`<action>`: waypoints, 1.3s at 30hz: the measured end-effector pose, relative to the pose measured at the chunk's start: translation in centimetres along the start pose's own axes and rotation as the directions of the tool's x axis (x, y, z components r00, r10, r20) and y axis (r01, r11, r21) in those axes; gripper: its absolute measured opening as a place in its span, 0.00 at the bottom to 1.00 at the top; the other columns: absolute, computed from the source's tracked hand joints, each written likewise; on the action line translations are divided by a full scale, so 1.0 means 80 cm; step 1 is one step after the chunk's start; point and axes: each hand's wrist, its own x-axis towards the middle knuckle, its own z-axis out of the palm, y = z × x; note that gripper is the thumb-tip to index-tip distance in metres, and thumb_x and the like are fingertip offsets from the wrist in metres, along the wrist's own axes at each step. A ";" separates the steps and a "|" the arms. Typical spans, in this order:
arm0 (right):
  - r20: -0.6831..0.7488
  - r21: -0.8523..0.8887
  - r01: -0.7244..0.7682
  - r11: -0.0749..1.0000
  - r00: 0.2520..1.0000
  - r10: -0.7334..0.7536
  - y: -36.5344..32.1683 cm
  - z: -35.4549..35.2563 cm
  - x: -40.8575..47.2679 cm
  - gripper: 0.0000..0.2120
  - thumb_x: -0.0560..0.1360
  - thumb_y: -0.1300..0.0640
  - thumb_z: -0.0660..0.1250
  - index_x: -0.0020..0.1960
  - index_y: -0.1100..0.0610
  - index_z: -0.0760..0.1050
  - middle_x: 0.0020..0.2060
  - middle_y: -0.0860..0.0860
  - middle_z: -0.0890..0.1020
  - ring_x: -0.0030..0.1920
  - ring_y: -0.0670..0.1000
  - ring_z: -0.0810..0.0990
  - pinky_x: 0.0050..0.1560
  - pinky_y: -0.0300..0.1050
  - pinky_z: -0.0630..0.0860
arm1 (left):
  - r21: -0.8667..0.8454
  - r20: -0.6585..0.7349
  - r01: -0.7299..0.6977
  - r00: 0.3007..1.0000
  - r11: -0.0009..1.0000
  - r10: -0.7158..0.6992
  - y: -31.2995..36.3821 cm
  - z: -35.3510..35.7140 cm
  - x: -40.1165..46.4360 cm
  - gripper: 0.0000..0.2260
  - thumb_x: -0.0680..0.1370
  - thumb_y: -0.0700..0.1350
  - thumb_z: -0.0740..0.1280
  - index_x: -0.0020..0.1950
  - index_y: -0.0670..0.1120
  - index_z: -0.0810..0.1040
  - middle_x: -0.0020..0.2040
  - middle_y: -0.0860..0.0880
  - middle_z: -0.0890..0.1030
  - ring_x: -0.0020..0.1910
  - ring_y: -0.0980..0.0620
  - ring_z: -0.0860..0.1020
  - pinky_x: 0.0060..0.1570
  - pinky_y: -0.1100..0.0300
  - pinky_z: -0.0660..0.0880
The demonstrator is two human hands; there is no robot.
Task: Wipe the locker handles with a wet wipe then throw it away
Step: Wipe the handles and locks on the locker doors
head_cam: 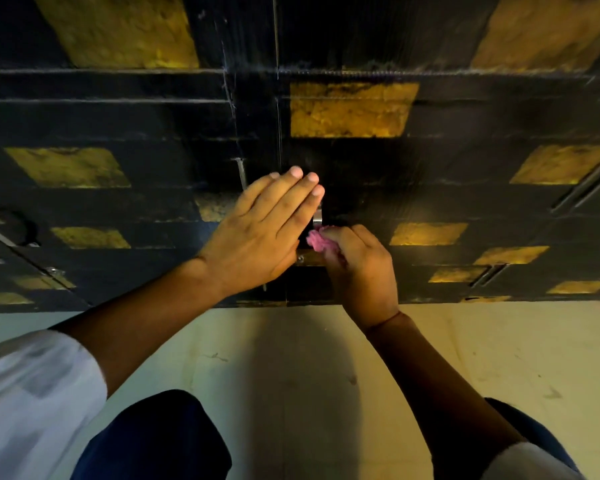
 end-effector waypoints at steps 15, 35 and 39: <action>-0.272 0.653 0.014 0.757 0.937 0.218 -0.220 -0.329 0.300 0.06 0.78 0.65 0.69 0.53 0.58 0.76 0.42 0.50 0.83 0.41 0.51 0.84 0.42 0.45 0.81 | -0.947 0.106 0.239 0.863 0.215 -0.494 -0.171 -0.339 0.286 0.10 0.82 0.40 0.69 0.62 0.46 0.83 0.49 0.52 0.87 0.45 0.54 0.86 0.44 0.54 0.84; 0.330 0.804 -0.479 0.352 0.853 0.405 -0.383 -0.630 0.511 0.12 0.73 0.63 0.73 0.56 0.62 0.80 0.53 0.64 0.83 0.54 0.59 0.83 0.58 0.54 0.81 | -0.787 0.578 0.617 0.741 0.008 -0.342 -0.321 -0.635 0.509 0.20 0.73 0.31 0.76 0.62 0.47 0.79 0.40 0.49 0.84 0.35 0.53 0.82 0.38 0.56 0.81; 0.228 0.769 -0.463 0.442 0.843 0.487 -0.390 -0.669 0.510 0.06 0.75 0.69 0.70 0.50 0.61 0.81 0.49 0.62 0.84 0.50 0.61 0.84 0.54 0.55 0.83 | -0.794 0.566 0.607 0.747 0.012 -0.348 -0.318 -0.681 0.526 0.07 0.74 0.35 0.77 0.45 0.45 0.82 0.42 0.43 0.84 0.38 0.51 0.81 0.39 0.52 0.82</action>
